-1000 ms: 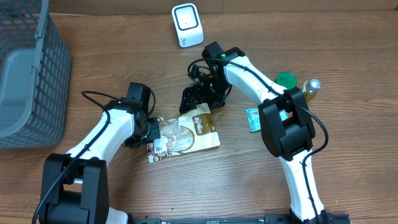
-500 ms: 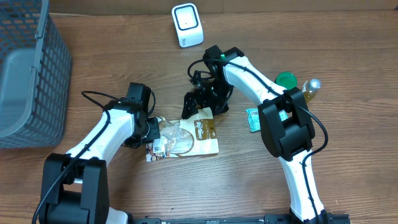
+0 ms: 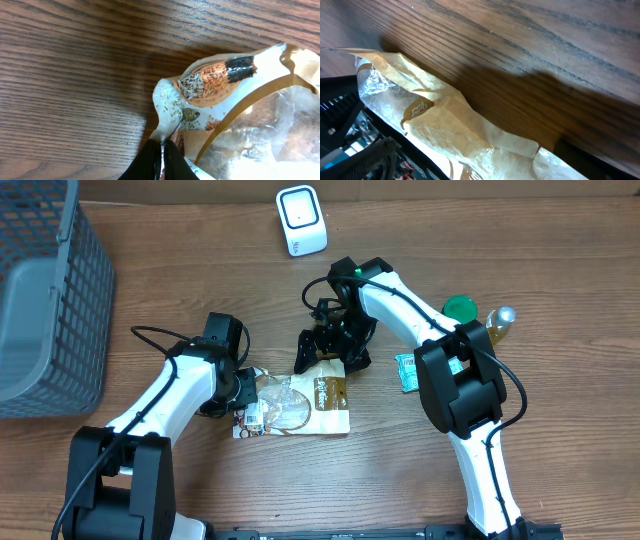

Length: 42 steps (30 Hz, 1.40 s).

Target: Scan the item barcode

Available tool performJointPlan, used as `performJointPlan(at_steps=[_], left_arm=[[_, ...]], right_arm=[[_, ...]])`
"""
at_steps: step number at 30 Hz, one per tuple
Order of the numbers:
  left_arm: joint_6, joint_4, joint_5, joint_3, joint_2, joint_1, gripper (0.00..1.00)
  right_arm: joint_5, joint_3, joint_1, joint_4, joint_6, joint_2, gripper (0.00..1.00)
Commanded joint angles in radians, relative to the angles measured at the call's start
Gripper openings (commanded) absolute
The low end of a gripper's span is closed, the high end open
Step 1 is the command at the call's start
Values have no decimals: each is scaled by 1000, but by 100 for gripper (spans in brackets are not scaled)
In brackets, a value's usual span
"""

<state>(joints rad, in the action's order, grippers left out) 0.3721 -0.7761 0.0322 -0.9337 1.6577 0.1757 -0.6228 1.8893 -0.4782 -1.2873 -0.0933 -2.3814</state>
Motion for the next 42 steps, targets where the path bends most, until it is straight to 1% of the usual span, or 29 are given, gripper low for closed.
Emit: performJointPlan(at_steps=[1,3,7,10,15,22,27,31,32,35,36,38,42], left_arm=[[17,6,-10,13,6,4,10],[17,7,-10,13,6,4,9],[17,6,-9,13,6,4,10],[18,7,-10,13,6,4,10],[18,10,-10,13,6,4,10],[18,20,-9,13,6,4,10],[26,25,-6,13,6,4,10],[37,27,-6,13,6,5,10],[37,30,-6,13,6,5,11],[36,38,-6,13,6,5,11],[36,41,-6,13,6,5,11],[36,45,-6,13,6,4,11],[37,48,-6,13,6,4,11]], right_arm=[[60,-60,-5,26,-16,-50,99],[5,-77,-5,55,-37,-50,98],[-99,-117,-5,114,-45,-50,90],[-105,-134,-5,136,-45,-50,85],[-106,-137,-5,158,-45,-50,70],[-142,-137,-5,203,-58,-50,69],[-142,-137,-5,235,-64,-50,63],[-142,-136,-5,244,-64,-50,61],[-142,-136,-5,246,-64,-50,58],[-142,-136,-5,248,-64,-50,56],[-142,-136,-5,248,-64,-50,51],[-142,-136,-5,253,-64,-50,49],[-141,-136,-5,278,-64,-50,41]])
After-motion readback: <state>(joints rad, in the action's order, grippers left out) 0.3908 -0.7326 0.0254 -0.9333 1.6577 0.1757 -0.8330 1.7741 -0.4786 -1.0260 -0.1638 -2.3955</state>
